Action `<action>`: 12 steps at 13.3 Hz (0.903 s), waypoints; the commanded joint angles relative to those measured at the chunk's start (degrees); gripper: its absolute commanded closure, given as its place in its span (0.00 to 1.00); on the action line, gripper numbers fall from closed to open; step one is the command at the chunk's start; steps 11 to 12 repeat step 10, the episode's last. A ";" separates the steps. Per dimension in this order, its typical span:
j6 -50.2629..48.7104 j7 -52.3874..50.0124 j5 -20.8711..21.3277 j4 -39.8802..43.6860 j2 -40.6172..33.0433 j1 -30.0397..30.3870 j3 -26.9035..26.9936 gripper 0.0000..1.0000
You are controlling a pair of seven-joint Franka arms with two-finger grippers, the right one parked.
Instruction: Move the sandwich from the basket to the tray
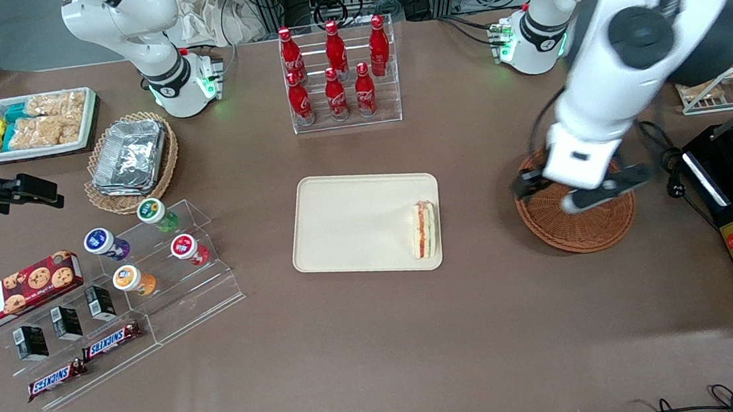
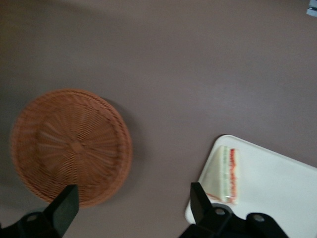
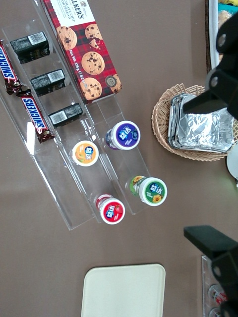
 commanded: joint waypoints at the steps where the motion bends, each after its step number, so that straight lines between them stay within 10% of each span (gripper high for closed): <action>1: 0.55 15.90 -3.40 -8.88 -8.74 -1.93 8.89 0.00; 12: -13.25 32.57 -2.00 5.42 -1.47 -1.84 17.09 0.00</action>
